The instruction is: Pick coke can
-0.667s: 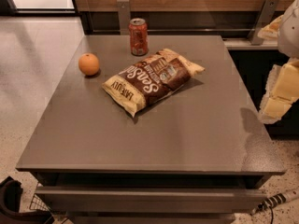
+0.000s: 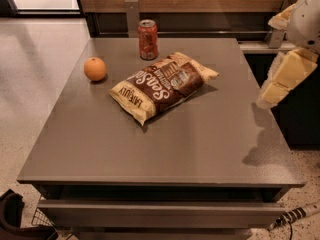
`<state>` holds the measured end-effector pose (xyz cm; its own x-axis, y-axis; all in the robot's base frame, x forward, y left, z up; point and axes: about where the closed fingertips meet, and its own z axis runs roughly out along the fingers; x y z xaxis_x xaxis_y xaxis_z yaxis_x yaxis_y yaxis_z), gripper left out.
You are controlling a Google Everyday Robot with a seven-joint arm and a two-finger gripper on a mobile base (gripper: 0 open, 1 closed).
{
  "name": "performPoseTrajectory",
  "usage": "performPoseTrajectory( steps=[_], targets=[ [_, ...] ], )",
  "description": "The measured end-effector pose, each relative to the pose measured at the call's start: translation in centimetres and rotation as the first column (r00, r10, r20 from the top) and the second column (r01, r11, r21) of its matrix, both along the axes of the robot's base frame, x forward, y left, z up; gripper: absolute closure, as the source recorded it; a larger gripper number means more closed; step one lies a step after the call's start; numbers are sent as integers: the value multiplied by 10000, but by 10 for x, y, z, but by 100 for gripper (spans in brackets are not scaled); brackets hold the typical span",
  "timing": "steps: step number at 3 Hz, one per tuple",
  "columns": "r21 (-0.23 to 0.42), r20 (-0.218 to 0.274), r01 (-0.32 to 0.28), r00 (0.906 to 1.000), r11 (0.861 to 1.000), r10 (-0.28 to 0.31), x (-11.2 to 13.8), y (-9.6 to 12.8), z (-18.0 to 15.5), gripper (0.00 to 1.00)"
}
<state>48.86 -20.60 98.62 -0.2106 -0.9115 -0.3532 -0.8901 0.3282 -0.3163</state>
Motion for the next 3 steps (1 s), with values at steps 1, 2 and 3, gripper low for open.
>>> performPoseTrajectory(
  steps=[1,2,3],
  targets=[
    [1713,813,196,9961,9850,-340,66,20,-2,0],
    [3409,1329,-32,9901,9401,-448,115,47,-11,0],
    [5375,1811,-453,9815,8421,-628,149,87,-11,0]
  ],
)
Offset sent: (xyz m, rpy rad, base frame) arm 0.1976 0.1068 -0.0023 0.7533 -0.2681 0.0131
